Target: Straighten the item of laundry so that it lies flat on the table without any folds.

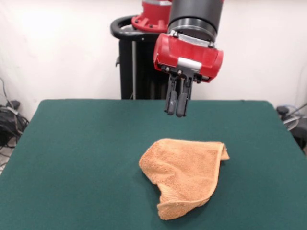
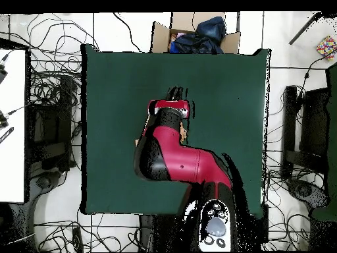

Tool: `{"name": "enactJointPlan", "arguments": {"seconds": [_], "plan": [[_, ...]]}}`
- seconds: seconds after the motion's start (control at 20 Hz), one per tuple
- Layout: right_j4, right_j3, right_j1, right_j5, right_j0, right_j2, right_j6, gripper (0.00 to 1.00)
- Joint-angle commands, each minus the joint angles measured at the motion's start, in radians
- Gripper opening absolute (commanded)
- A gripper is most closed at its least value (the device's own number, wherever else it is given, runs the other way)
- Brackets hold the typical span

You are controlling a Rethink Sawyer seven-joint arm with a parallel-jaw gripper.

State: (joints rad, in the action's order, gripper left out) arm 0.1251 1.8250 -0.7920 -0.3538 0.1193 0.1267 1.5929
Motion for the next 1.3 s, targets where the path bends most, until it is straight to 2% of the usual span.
{"name": "enactJointPlan", "arguments": {"seconds": [0.05, 0.9, 1.3], "plan": [[0.016, 0.064, 0.002, -0.014, 0.015, -0.09, 0.237, 0.0], [-0.037, 0.105, -0.018, -0.069, 0.009, -0.086, 0.294, 0.0], [-0.111, 0.128, 0.011, -0.073, -0.033, -0.017, 0.276, 0.0]]}}
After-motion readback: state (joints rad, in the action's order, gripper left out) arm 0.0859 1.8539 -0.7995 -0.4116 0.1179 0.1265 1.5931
